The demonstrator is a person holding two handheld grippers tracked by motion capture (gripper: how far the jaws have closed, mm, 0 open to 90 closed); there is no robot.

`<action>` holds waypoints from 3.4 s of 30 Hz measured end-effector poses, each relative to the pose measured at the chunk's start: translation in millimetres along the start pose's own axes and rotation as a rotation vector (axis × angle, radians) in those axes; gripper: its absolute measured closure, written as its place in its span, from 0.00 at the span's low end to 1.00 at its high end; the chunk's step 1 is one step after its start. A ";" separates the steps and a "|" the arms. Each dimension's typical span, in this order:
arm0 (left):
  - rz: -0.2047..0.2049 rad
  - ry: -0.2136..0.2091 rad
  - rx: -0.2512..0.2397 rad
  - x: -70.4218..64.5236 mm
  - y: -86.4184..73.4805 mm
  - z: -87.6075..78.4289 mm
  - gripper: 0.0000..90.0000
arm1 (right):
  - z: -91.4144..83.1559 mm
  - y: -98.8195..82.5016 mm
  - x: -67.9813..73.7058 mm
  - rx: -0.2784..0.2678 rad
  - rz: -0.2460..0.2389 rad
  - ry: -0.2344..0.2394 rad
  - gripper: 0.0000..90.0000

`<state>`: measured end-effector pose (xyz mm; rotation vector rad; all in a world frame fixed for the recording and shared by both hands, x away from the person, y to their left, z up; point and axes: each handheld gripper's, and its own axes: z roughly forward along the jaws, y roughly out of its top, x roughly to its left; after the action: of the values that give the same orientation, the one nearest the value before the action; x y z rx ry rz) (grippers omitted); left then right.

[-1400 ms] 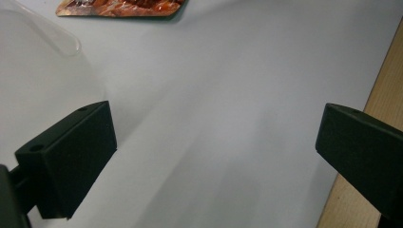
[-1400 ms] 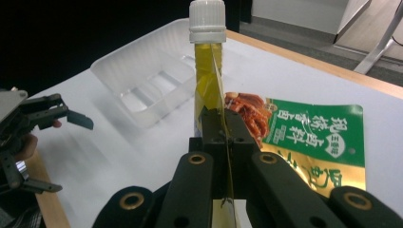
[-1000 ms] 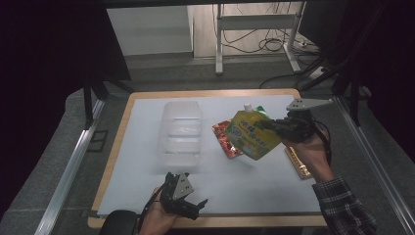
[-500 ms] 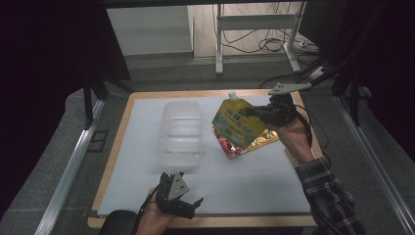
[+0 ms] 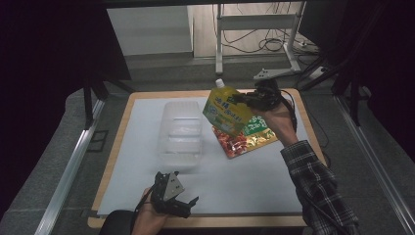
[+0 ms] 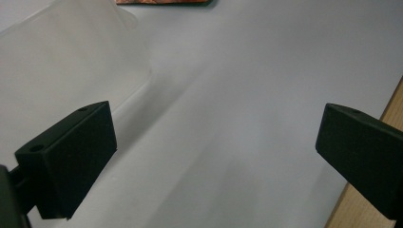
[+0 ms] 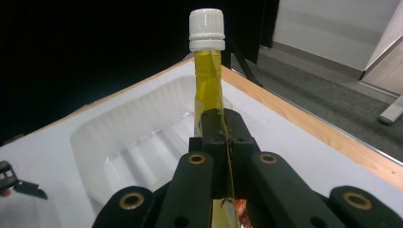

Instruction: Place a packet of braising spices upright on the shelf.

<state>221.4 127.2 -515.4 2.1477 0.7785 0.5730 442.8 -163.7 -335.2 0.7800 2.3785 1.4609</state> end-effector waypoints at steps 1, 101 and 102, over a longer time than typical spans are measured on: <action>-0.004 -0.001 -0.003 0.4 0.0 -0.5 0.00 | 2.6 1.1 -1.2 -0.001 0.003 0.002 0.99; 0.065 -0.007 0.017 -8.3 1.5 5.2 0.00 | 149.1 13.5 15.8 0.099 -0.085 -0.014 0.30; 0.066 -0.009 0.017 -8.5 1.5 5.4 0.00 | 147.3 12.2 15.9 0.102 -0.090 -0.010 0.29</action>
<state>219.1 117.9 -518.7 2.1972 0.7128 0.5927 502.0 -40.0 -392.6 0.6916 2.4631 1.3062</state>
